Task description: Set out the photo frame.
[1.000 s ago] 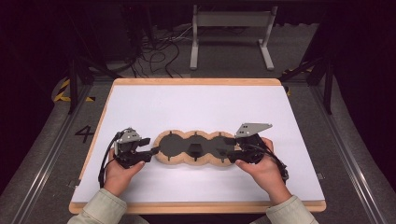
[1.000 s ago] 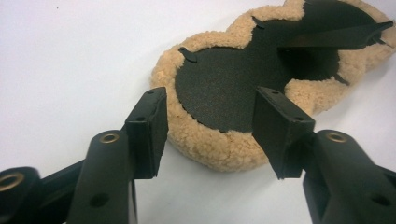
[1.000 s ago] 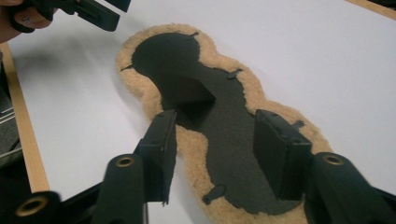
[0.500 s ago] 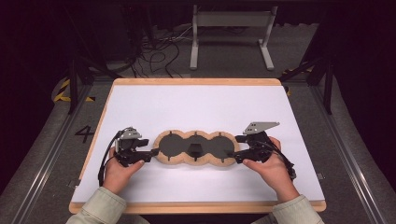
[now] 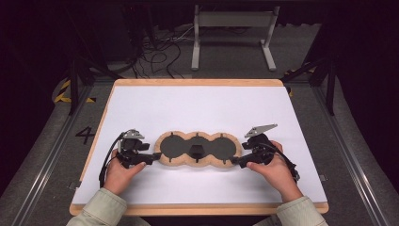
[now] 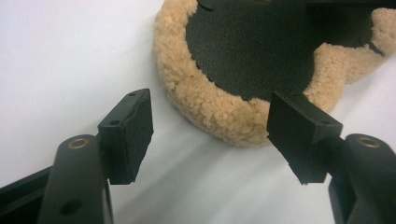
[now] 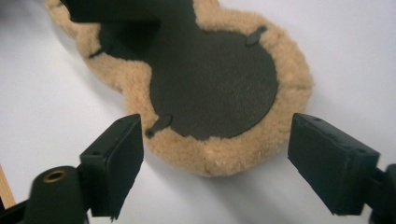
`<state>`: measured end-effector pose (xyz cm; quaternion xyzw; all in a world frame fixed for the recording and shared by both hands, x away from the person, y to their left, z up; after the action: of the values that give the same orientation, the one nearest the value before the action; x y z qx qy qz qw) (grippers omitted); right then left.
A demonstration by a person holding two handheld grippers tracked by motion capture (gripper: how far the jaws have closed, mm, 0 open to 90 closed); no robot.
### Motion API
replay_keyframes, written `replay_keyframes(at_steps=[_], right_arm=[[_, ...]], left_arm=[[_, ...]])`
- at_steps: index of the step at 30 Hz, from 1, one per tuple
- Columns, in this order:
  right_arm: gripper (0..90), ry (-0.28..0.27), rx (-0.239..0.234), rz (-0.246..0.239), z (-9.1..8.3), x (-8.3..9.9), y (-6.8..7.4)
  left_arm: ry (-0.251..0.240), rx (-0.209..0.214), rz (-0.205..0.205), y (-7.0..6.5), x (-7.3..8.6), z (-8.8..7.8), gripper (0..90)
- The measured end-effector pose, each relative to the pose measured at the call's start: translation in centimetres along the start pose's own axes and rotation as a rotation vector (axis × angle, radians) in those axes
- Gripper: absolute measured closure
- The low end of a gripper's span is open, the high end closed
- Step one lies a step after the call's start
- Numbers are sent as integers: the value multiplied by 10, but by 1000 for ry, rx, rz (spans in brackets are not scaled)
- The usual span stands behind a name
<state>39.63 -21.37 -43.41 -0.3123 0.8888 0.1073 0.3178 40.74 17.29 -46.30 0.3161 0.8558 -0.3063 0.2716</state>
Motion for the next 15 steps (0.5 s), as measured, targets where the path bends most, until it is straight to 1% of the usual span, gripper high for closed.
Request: replay_keyframes(at_steps=[5,8,9,11,12,13,15], right_arm=[[173,26,-13,24,8,4,-3],[170,38,-19,36,12,7,-4],[169,47,-25,42,13,8,-5],[164,60,-28,46,18,10,-6],[164,60,-28,46,18,10,-6],[161,66,-25,50,19,10,-5],[149,84,-29,53,21,12,-4]], left_arm=[[10,19,-25,5,1,4,293],[21,29,-34,7,1,4,262],[12,34,-44,8,1,5,262],[17,45,-63,11,1,6,228],[17,45,-63,11,1,6,220],[17,46,-71,11,1,6,220],[28,24,-66,12,1,4,213]])
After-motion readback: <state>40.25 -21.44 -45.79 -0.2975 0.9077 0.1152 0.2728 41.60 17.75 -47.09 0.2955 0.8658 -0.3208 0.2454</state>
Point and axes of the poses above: each handheld gripper's, and its own axes: z roughly forward along the jaws, x roughly out of its underside, y roughly to its left, the point moved 3 cm from there along z, roughly forward along the jaws, and after that the axes turned 11 degrees about x, right-handed, at the moved point
